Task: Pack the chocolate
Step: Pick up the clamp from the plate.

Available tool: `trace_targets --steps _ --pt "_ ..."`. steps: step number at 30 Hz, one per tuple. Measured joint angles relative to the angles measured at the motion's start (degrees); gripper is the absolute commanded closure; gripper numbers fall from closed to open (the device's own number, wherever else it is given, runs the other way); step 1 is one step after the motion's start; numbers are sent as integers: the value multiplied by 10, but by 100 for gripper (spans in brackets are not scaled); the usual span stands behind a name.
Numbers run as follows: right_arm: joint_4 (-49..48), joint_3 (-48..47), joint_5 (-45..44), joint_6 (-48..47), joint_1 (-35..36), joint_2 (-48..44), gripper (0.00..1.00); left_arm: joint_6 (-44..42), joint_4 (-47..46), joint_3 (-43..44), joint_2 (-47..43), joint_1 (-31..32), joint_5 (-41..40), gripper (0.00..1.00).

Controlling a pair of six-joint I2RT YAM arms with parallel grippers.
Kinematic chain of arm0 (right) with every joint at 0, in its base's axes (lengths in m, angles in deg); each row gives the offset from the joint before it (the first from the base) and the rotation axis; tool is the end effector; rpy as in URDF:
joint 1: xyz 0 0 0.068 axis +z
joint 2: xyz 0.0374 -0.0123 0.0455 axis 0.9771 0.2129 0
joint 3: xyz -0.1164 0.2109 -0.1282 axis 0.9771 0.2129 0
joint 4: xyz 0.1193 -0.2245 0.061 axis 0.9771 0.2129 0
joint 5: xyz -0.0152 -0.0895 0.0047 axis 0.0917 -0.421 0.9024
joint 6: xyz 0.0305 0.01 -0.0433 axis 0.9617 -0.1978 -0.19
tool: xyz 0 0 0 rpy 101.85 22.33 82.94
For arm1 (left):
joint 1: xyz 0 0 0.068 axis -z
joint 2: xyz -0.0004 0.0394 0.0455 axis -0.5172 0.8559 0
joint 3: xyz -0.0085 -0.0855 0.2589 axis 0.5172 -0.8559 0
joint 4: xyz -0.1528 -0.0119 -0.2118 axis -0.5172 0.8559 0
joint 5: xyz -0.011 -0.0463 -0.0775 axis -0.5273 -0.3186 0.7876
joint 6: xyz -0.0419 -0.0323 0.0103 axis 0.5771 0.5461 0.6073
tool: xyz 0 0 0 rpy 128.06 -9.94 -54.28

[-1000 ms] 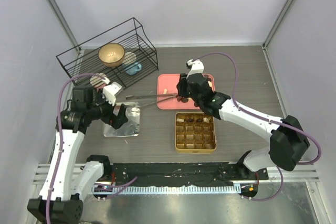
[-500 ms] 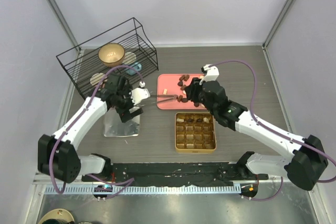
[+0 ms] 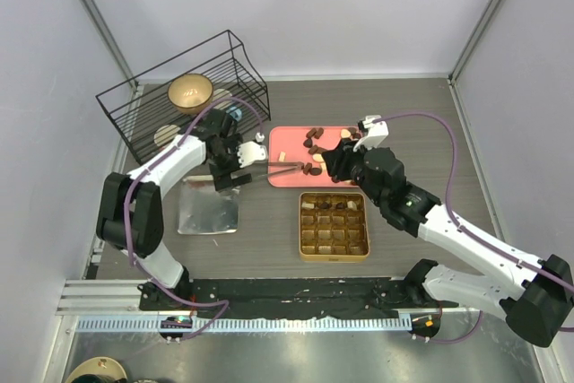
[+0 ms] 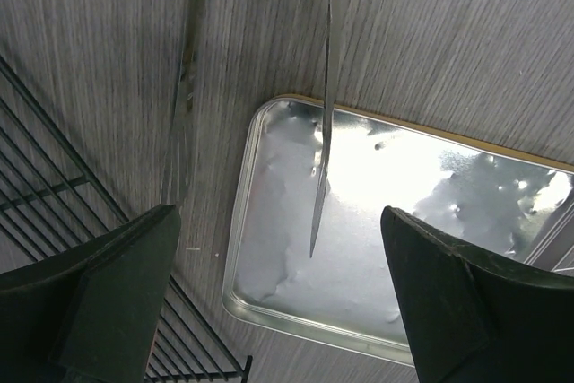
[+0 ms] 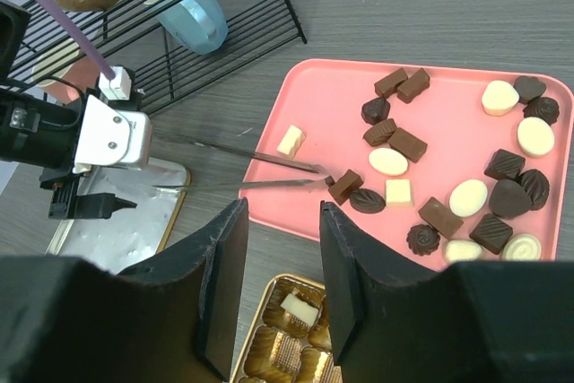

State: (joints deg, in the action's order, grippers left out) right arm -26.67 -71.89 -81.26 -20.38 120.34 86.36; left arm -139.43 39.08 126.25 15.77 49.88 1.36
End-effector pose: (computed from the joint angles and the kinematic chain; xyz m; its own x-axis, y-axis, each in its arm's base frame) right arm 0.1799 0.1510 0.3088 -0.3286 0.2179 -0.9190 -0.3275 0.8864 0.3272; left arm 0.3041 -0.1103 0.2197 -0.2134 0.9155 -0.3410 0.9451 0.2819 0.1654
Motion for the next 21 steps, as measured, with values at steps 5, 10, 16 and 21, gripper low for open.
trace_targets --steps 5,10,16,21 --pt "-2 0 0 -6 0 -1 57 -7 3 0 18 0 -1 0" --pt "-3 0 2 -8 0 -1 57 -13 1 0 33 2 -4 10" --pt "-3 3 3 -8 0 -6 57 -16 -5 0 61 8 -11 53" --pt "-3 5 5 -8 0 -7 57 -14 -10 -1 76 12 -22 83"
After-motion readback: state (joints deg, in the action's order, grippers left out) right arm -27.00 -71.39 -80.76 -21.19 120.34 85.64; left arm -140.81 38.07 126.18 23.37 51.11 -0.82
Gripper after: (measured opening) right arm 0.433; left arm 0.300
